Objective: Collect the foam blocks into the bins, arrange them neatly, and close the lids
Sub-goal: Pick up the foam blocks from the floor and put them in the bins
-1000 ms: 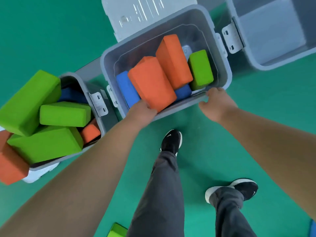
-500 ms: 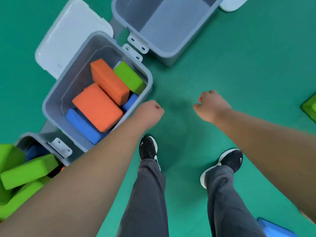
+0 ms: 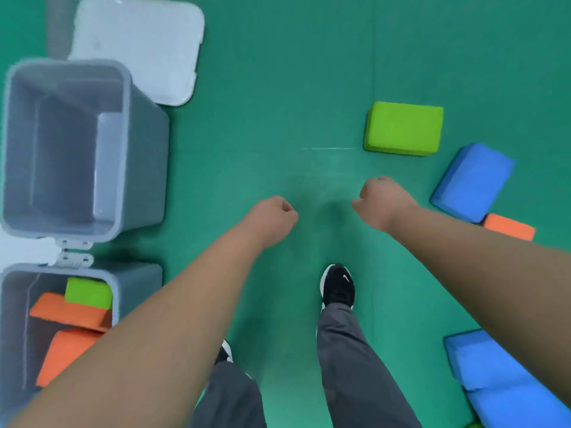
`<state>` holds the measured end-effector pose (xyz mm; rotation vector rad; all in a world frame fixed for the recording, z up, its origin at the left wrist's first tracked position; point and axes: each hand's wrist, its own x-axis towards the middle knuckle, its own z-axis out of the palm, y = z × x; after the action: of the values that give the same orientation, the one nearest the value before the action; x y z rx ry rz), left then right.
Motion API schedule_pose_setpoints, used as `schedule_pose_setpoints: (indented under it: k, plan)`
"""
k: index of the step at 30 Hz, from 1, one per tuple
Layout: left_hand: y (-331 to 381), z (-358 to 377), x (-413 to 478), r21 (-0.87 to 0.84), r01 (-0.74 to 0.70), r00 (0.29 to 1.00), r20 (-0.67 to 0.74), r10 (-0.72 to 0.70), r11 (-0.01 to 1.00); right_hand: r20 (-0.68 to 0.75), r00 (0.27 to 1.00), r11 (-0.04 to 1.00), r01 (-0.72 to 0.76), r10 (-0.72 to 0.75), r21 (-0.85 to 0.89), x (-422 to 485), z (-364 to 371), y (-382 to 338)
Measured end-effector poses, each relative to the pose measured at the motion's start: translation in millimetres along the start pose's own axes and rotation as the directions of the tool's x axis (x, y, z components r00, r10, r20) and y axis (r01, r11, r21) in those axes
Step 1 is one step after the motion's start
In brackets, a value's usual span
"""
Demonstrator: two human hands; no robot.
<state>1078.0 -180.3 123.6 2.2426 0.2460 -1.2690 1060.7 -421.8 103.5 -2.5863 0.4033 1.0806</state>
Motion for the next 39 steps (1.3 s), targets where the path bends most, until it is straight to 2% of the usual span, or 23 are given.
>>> schedule_pose_setpoints:
  k: [4, 10, 14, 22, 25, 30, 32, 35, 39]
  plan:
    - [103, 29, 25, 0.168, -0.149, 0.983, 0.128, 0.129, 0.974, -0.053, 0.986, 0.985, -0.151, 0.155, 0.079, 4, -38, 106]
    - [205, 71, 82, 0.215, -0.215, 0.962, 0.214, 0.169, 0.953, -0.025, 0.946, 0.934, -0.315, 0.324, 0.166, 23, -50, 209]
    - [238, 87, 134, 0.289, -0.243, 0.953, 0.249, 0.172, 0.926, 0.028, 0.925, 0.897, -0.376, 0.38, 0.231, 52, -45, 242]
    - [275, 89, 213, 0.481, -0.199, 0.948, 0.315, 0.043, 0.854, 0.196, 0.866, 0.782, -0.5, 0.461, 0.373, 114, -40, 272]
    - [297, 85, 239, 0.577, -0.236, 0.939, 0.344, 0.029, 0.782, 0.202, 0.86, 0.765, -0.509, 0.468, 0.394, 136, -38, 290]
    - [339, 99, 288, 0.757, -0.28, 0.951, 0.304, 0.061, 0.591, 0.17, 0.822, 0.685, -0.551, 0.543, 0.477, 182, -43, 330]
    - [355, 112, 310, 0.789, -0.269, 0.96, 0.264, 0.09, 0.552, 0.167, 0.797, 0.652, -0.578, 0.58, 0.492, 200, -39, 349]
    - [370, 139, 347, 0.797, -0.247, 0.969, 0.193, 0.154, 0.552, 0.156, 0.76, 0.624, -0.616, 0.631, 0.48, 228, -32, 372]
    - [383, 186, 387, 0.759, -0.217, 0.967, 0.079, 0.243, 0.614, 0.159, 0.736, 0.632, -0.654, 0.658, 0.415, 263, -19, 400]
